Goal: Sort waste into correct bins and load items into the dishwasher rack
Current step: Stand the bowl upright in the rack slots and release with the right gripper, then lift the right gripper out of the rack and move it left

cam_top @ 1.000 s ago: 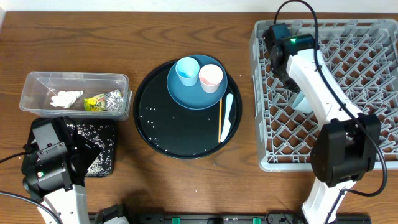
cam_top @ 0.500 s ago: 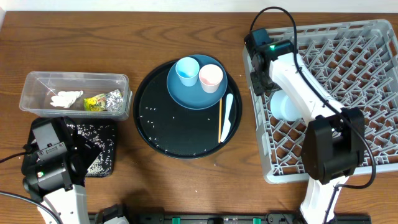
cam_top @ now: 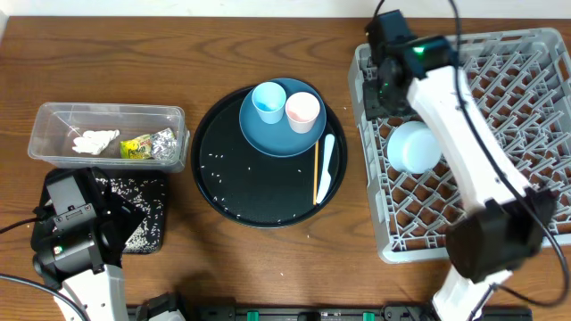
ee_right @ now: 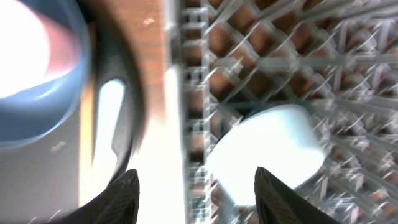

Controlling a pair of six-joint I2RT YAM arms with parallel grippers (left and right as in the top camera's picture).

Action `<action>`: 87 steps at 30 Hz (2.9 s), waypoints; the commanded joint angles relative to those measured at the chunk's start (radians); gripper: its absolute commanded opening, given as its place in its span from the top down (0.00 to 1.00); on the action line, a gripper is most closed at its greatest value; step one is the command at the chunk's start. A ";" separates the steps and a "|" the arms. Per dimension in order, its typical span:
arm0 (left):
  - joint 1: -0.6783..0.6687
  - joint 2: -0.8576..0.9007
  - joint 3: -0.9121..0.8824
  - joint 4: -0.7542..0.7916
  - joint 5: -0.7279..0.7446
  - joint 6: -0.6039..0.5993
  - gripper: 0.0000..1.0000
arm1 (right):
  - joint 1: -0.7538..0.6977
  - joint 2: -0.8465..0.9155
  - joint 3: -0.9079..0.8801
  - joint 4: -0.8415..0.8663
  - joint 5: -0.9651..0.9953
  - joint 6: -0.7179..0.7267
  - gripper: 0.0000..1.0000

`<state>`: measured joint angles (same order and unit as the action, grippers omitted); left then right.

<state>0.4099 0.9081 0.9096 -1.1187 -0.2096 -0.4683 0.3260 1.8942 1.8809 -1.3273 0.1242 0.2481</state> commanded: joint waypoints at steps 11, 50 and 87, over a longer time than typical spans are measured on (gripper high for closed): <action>0.004 -0.001 0.013 -0.002 -0.011 -0.001 0.02 | 0.051 -0.048 -0.188 -0.025 -0.098 0.055 0.50; 0.004 -0.001 0.013 -0.002 -0.011 -0.001 0.02 | 0.006 -0.048 -0.470 0.364 0.007 0.110 0.99; 0.004 -0.001 0.013 -0.002 -0.011 -0.001 0.02 | -0.003 -0.142 -0.175 0.227 -0.198 0.043 0.67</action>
<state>0.4099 0.9081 0.9096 -1.1187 -0.2096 -0.4683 0.3256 1.7699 1.6894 -1.0958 0.0566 0.2993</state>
